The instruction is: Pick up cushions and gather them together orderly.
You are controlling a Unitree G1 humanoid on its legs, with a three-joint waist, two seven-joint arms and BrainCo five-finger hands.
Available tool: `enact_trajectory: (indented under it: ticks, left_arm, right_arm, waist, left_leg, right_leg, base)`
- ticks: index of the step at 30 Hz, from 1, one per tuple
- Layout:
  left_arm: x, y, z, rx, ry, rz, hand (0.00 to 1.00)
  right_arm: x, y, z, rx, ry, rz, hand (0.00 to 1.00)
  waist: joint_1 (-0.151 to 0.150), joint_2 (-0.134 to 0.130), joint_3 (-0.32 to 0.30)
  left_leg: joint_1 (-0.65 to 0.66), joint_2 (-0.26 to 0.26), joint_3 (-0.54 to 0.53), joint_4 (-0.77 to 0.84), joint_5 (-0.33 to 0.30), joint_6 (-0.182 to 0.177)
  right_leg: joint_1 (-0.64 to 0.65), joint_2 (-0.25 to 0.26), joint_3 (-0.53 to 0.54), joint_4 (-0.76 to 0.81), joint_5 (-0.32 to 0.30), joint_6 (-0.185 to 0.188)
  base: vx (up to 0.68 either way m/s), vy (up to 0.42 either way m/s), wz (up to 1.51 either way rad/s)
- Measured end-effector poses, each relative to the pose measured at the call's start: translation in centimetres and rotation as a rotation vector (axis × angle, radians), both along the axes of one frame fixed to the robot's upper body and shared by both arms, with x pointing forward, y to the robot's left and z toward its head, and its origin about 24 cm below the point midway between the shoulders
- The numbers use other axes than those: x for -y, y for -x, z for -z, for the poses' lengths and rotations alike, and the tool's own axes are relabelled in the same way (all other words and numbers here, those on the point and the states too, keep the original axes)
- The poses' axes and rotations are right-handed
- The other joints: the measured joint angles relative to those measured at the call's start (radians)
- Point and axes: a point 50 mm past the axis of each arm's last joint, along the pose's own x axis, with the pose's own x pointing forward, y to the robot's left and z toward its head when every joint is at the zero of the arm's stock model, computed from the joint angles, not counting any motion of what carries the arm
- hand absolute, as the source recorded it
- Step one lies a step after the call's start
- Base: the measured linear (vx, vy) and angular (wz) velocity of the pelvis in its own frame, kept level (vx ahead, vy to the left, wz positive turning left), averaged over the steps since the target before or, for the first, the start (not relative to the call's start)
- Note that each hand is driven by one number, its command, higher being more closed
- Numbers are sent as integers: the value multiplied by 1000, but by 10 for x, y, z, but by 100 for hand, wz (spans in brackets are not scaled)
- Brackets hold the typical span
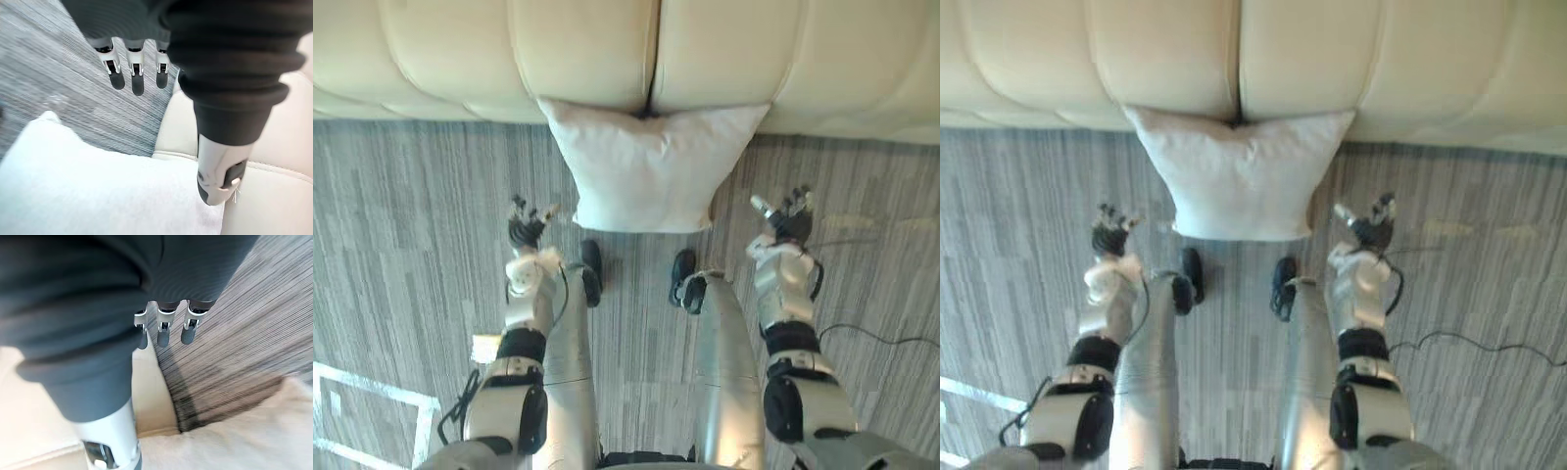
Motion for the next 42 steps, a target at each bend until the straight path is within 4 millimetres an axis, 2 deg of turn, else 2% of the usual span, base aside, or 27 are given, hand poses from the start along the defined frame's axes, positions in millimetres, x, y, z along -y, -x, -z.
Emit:
enact_trajectory:
  ticks: [1,3,6,9,12,13,14,15,18,25,29,33,36,42]
  left_arm:
    - [-2,-2,-6,18,-7,-4,0]
    - [-3,-10,-30,78,-23,-14,0]
    - [2,-18,-55,142,-31,-2,0]
    - [19,-26,-83,212,-57,50,0]
    - [40,-32,-114,292,-65,96,0]
    - [53,-34,-131,333,-66,118,0]
    - [54,-34,-133,337,-64,119,0]
    - [67,-34,-143,361,-52,138,100]
    - [80,-34,-149,367,-26,138,100]
    - [82,-30,-156,387,62,94,100]
    - [93,-23,-153,414,97,117,100]
    - [106,-6,-152,507,130,159,100]
    - [112,4,-141,527,136,183,100]
    - [116,21,-88,417,160,200,100]
  right_arm:
    - [0,-2,-6,17,3,-1,0]
    - [0,-10,-31,90,0,-14,0]
    - [-11,-18,-53,148,2,-55,0]
    - [-29,-28,-76,197,4,-114,0]
    - [-54,-35,-104,260,29,-194,0]
    - [-68,-39,-113,273,11,-221,0]
    - [-70,-39,-114,276,9,-223,0]
    - [-75,-40,-117,288,-18,-233,100]
    - [-79,-40,-122,300,-38,-237,100]
    - [-84,-42,-124,311,-127,-234,100]
    - [-81,-40,-105,269,-142,-213,100]
    - [-84,-25,-90,305,-183,-211,100]
    - [-84,-13,-74,318,-213,-199,100]
    - [-82,22,-29,304,-221,-172,100]
  waist:
    - [0,-2,3]
    - [1,-6,10]
    - [1,-6,14]
    - [1,-7,15]
    - [1,-7,16]
    - [-1,-8,16]
    - [-1,-8,16]
    - [-2,-8,16]
    - [-9,-8,16]
    - [-23,-9,15]
    - [-24,-11,13]
    - [-26,-13,7]
    - [-35,-26,-5]
    - [-53,-47,-27]
  left_leg:
    - [-13,0,-1,6,1,0]
    - [-70,-2,-3,18,12,0]
    - [-125,-3,-18,35,18,-3]
    - [-172,-12,-24,39,29,-9]
    - [-213,-16,-28,43,37,-10]
    - [-231,-17,-35,46,39,-13]
    - [-233,-17,-36,46,39,-13]
    - [-241,-21,-37,42,42,-14]
    - [-248,-23,-37,39,42,-14]
    - [-238,-38,-39,26,57,-21]
    - [-167,-30,-54,22,58,-20]
    - [-72,-17,-52,-32,64,-20]
    - [28,-15,-44,-107,82,-24]
    - [339,-17,-26,-258,88,-32]
  right_leg:
    - [-13,-2,0,8,-2,0]
    - [-72,-9,-3,28,-2,0]
    - [-119,-11,-14,47,-2,0]
    - [-168,-16,-16,64,-2,-1]
    - [-210,-24,-21,77,-2,-1]
    - [-224,-25,-28,79,-2,-1]
    - [-225,-25,-29,79,-2,-1]
    - [-232,-28,-31,78,-2,-3]
    - [-238,-29,-31,75,0,-10]
    - [-227,-33,-33,71,6,-21]
    - [-145,-27,-45,51,10,-26]
    - [-44,-16,-59,-19,27,-34]
    - [51,-9,-64,-93,45,-38]
    - [355,-6,-88,-243,58,-35]
  base:
    - [-113,-35,6]
    - [-88,-19,7]
    - [-57,-2,5]
    - [-56,8,12]
    - [-49,22,8]
    - [-42,24,3]
    - [-45,33,6]
    - [-18,19,6]
    - [-19,24,2]
    - [-19,36,6]
    - [-13,21,-4]
    - [-21,15,-9]
    - [2,1,0]
    - [91,-17,3]
